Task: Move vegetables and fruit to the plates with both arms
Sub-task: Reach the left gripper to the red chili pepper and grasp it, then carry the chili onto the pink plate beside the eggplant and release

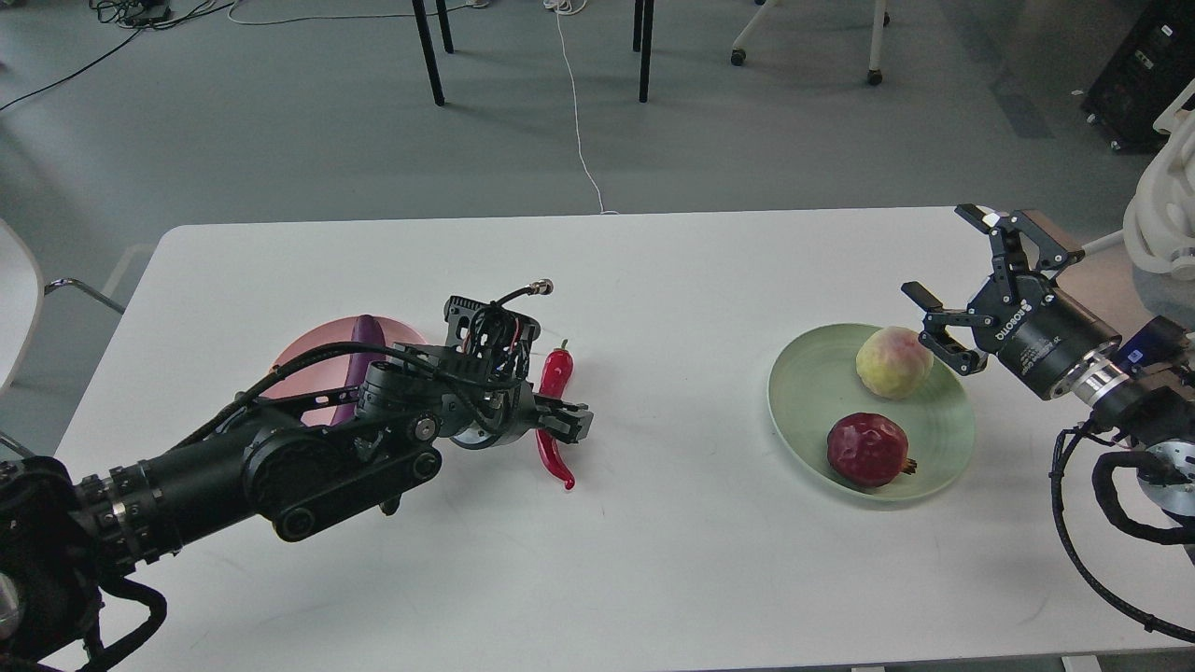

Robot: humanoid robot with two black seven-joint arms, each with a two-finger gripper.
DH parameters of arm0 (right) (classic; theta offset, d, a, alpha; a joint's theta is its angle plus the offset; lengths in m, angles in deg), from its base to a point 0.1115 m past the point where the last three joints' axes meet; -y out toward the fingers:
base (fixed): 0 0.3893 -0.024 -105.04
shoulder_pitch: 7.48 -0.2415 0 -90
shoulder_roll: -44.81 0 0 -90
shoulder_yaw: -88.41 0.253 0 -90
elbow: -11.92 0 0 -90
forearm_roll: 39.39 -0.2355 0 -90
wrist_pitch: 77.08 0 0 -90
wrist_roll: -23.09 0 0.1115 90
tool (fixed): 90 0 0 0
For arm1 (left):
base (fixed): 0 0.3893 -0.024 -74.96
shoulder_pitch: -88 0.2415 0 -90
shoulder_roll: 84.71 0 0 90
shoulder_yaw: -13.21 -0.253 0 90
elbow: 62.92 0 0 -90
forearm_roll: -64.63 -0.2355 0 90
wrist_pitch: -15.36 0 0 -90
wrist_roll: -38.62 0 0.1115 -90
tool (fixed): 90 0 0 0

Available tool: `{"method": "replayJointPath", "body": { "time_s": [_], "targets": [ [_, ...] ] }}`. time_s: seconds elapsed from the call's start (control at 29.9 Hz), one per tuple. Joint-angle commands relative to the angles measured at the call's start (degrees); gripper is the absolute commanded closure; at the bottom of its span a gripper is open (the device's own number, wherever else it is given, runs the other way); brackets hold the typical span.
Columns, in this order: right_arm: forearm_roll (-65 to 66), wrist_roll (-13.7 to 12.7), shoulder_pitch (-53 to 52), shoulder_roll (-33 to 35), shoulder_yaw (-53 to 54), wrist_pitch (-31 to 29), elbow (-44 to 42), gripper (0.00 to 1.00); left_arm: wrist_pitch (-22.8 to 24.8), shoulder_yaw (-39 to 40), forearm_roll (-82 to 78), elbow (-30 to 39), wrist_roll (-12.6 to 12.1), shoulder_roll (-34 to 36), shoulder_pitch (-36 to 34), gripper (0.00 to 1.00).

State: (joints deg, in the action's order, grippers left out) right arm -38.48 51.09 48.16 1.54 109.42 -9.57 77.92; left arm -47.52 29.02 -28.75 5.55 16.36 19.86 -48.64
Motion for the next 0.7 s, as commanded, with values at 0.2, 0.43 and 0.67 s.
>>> {"method": "replayJointPath", "body": {
  "time_s": [0.2, 0.43, 0.67],
  "targets": [
    [0.06, 0.00, 0.09, -0.06, -0.01, -0.01, -0.09, 0.04, 0.38, 0.26, 0.31, 1.05, -1.91, 0.46, -0.38, 0.92],
    [0.06, 0.00, 0.09, -0.06, -0.09, -0.01, 0.00, 0.04, 0.88, 1.93, 0.92, 10.71, -0.94, 9.94, -2.22, 0.91],
    [0.49, 0.00, 0.09, -0.50, -0.27, -0.01, -0.17, 0.04, 0.88, 5.54, 3.03, 13.27, 6.61, 26.11, -4.51, 0.91]
  ]
}}
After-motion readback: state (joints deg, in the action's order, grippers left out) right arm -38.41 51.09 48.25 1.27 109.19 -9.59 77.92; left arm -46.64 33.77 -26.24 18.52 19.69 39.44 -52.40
